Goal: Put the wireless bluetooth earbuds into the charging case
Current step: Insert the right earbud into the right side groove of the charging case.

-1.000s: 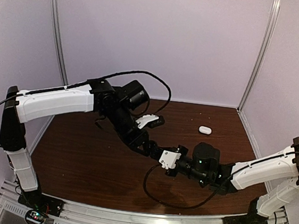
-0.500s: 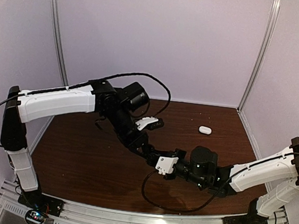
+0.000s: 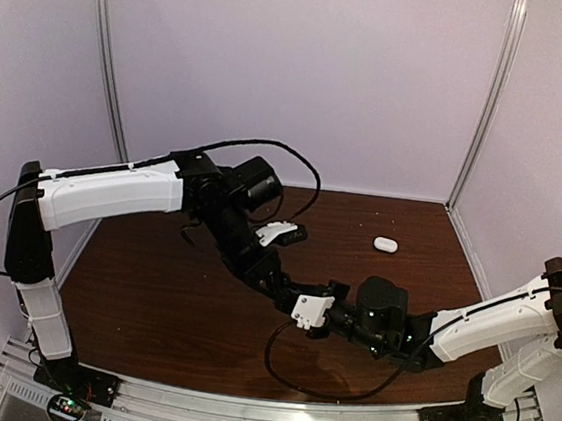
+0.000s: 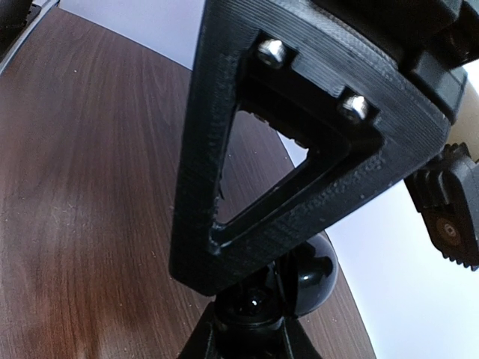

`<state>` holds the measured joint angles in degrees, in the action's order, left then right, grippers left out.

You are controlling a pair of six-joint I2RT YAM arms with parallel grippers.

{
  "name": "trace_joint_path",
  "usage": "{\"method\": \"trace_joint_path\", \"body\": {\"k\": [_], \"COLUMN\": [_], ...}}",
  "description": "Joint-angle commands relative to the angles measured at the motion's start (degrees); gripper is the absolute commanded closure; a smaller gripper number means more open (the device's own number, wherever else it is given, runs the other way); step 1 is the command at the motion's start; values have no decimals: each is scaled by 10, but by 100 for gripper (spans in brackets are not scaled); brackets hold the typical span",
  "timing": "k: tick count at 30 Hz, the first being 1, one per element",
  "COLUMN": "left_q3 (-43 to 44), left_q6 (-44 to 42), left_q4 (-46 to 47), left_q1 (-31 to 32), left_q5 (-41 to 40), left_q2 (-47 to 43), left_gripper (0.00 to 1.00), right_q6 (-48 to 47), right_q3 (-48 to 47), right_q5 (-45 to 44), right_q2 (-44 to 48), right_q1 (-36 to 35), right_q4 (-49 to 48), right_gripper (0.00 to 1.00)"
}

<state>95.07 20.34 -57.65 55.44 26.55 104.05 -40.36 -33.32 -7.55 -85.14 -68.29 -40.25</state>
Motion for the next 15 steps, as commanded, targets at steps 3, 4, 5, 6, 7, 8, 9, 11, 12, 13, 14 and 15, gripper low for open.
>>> {"method": "trace_joint_path", "body": {"k": [3, 4, 5, 6, 7, 8, 9, 11, 12, 13, 14, 15], "left_q3": [20, 21, 21, 21, 20, 19, 18, 13, 11, 8, 4, 1], "left_q6": [3, 2, 1, 0, -2, -3, -4, -6, -6, -7, -7, -7], "left_q4": [11, 11, 12, 12, 13, 16, 19, 27, 32, 36, 44, 50], "left_q1": [-7, -7, -7, -7, -7, -7, -7, -7, -7, -8, -7, -7], "left_q5": [-14, -14, -13, -11, -9, -7, -3, 6, 9, 13, 19, 25], "left_q2": [4, 3, 2, 1, -1, -2, -5, -11, -15, -18, -22, -25], "left_gripper": [72, 71, 71, 71, 71, 70, 69, 66, 64, 62, 60, 57], "right_q6": [20, 22, 23, 23, 24, 24, 25, 27, 28, 29, 30, 31], "right_q3": [7, 7, 7, 8, 8, 7, 8, 9, 10, 10, 11, 12], "right_q5": [13, 13, 13, 13, 13, 13, 12, 12, 12, 14, 13, 13], "right_q2": [3, 3, 3, 2, 1, 0, 0, -3, -3, -4, -5, -5], "right_q1": [-8, -7, -7, -7, -7, -7, -7, -5, -4, -4, -4, -3], "right_q4": [-35, -36, -38, -38, -39, -39, -39, -41, -42, -43, -43, -45], "right_gripper": [100, 100, 100, 100, 100, 100, 100, 100, 100, 100, 100, 100]}}
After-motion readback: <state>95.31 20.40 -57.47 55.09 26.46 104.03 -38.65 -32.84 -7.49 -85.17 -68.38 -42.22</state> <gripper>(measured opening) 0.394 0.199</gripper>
